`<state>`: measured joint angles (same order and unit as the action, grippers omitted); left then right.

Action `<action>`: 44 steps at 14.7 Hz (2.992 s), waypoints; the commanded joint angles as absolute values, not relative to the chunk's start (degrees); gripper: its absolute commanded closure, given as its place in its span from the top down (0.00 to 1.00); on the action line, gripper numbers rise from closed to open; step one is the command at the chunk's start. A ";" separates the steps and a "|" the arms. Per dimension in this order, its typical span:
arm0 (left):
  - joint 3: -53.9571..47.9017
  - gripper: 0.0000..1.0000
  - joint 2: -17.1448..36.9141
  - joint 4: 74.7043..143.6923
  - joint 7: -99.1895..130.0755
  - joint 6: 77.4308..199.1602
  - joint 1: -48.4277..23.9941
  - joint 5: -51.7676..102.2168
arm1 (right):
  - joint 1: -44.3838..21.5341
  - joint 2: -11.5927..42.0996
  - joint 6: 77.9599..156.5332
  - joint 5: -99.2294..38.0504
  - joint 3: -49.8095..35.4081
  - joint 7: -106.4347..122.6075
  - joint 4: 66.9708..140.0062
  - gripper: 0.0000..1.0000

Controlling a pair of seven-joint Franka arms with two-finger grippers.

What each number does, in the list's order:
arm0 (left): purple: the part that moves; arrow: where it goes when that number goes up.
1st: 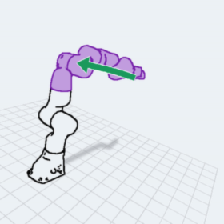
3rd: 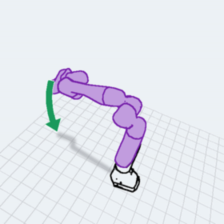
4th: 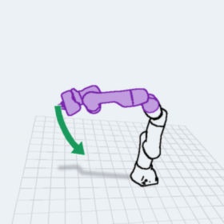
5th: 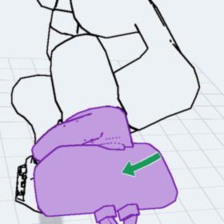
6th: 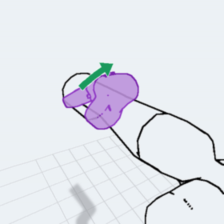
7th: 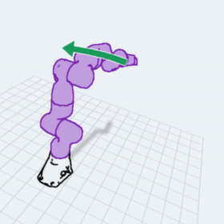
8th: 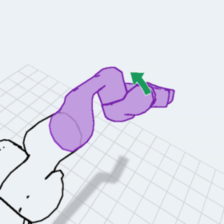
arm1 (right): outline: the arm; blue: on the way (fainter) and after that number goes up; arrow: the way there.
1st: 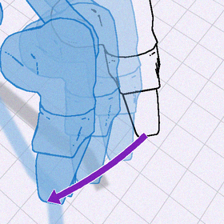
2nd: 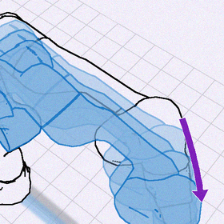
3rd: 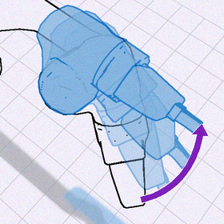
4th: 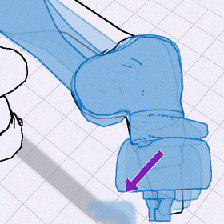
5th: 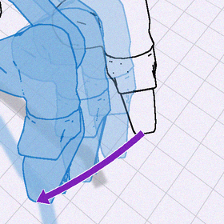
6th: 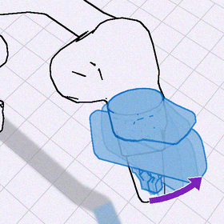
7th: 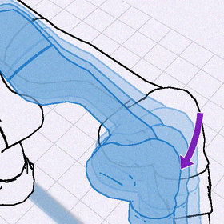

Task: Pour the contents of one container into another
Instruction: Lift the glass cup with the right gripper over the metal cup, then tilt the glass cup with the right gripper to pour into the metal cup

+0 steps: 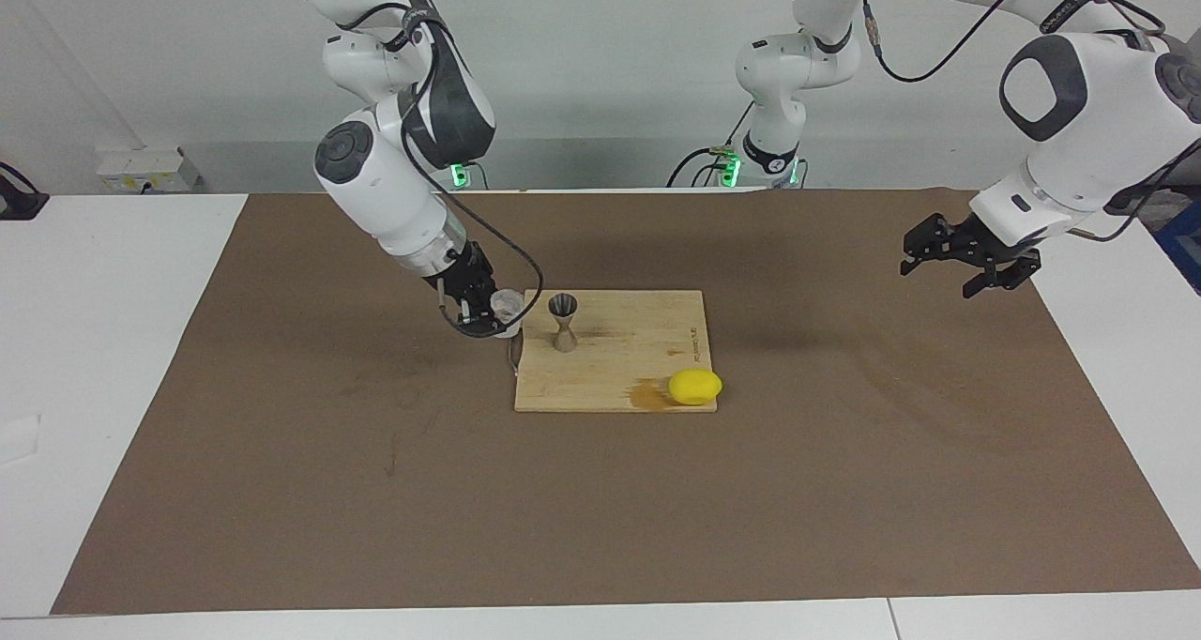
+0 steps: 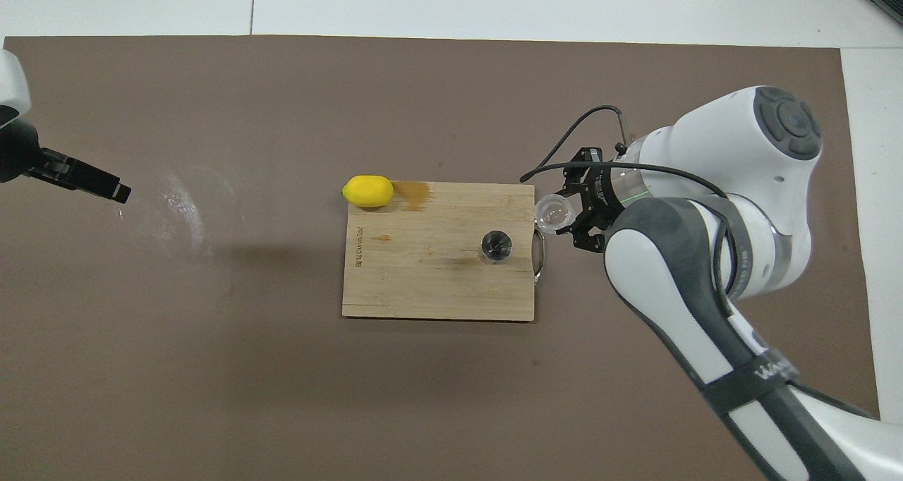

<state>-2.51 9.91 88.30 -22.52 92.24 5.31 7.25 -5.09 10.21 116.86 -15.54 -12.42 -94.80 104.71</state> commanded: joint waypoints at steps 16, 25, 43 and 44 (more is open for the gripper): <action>-1.67 1.00 4.57 90.97 -12.32 96.76 4.92 0.88 | -7.21 12.13 119.53 -12.83 -12.48 -98.88 103.27 0.00; -1.41 1.00 4.22 90.62 -11.25 96.60 2.72 0.88 | -11.25 11.43 119.18 -8.36 -12.30 -98.96 103.36 0.00; 2.64 1.00 2.90 91.41 -10.11 96.77 -1.05 1.49 | -15.03 10.11 117.16 5.54 -12.48 -98.88 103.89 0.00; 2.64 1.00 2.99 91.32 -10.11 96.51 -1.14 1.49 | -15.03 9.85 117.16 5.71 -12.48 -98.88 103.89 0.00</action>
<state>1.82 4.92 89.23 -11.02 95.97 -0.14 1.92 -14.78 11.16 118.13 3.82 -12.38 -97.26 103.45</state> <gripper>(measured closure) 0.000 0.498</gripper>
